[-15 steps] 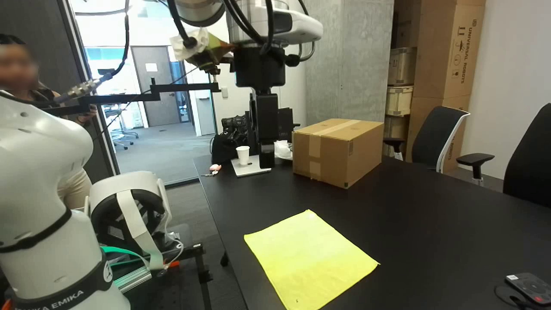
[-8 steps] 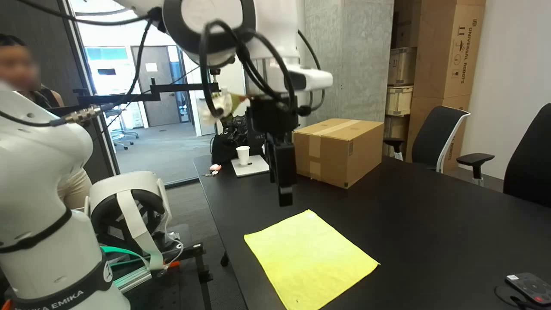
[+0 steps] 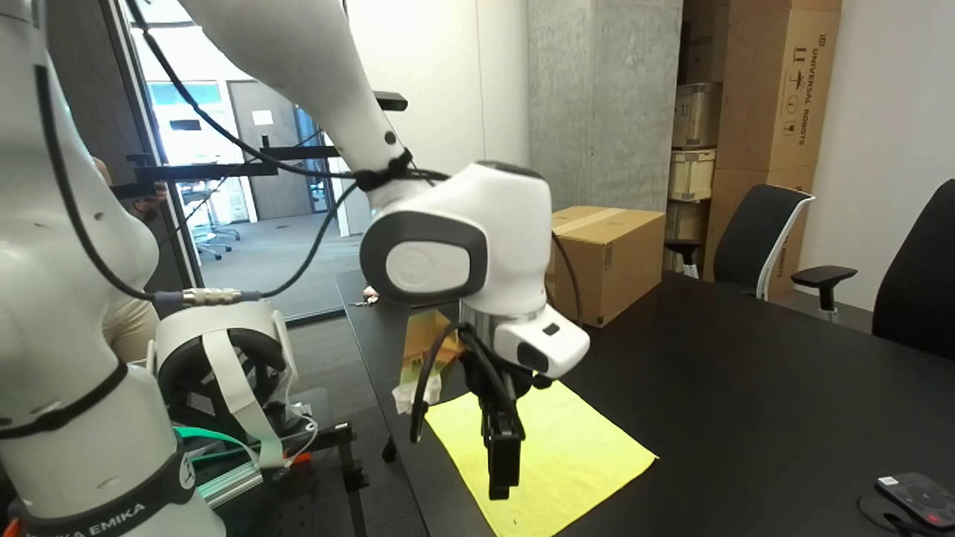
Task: Fold the towel on the table.
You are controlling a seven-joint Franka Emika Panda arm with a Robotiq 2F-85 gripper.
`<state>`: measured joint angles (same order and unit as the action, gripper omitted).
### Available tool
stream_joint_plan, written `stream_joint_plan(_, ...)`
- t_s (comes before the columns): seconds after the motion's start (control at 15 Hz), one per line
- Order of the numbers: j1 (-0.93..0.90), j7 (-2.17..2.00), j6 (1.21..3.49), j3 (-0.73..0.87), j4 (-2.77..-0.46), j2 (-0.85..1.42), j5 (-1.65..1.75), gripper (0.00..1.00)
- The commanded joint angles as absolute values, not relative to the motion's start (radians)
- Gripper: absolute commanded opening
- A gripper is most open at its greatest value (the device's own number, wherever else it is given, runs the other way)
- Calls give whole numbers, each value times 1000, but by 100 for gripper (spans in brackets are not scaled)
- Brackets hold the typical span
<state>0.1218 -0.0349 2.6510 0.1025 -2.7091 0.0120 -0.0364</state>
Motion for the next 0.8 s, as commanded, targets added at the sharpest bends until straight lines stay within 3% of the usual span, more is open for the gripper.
stream_joint_plan(0.0,101,15,2751,72,-2631,222,-119,100)
stream_joint_plan(0.73,139,79,2916,-72,-2489,527,-132,100)
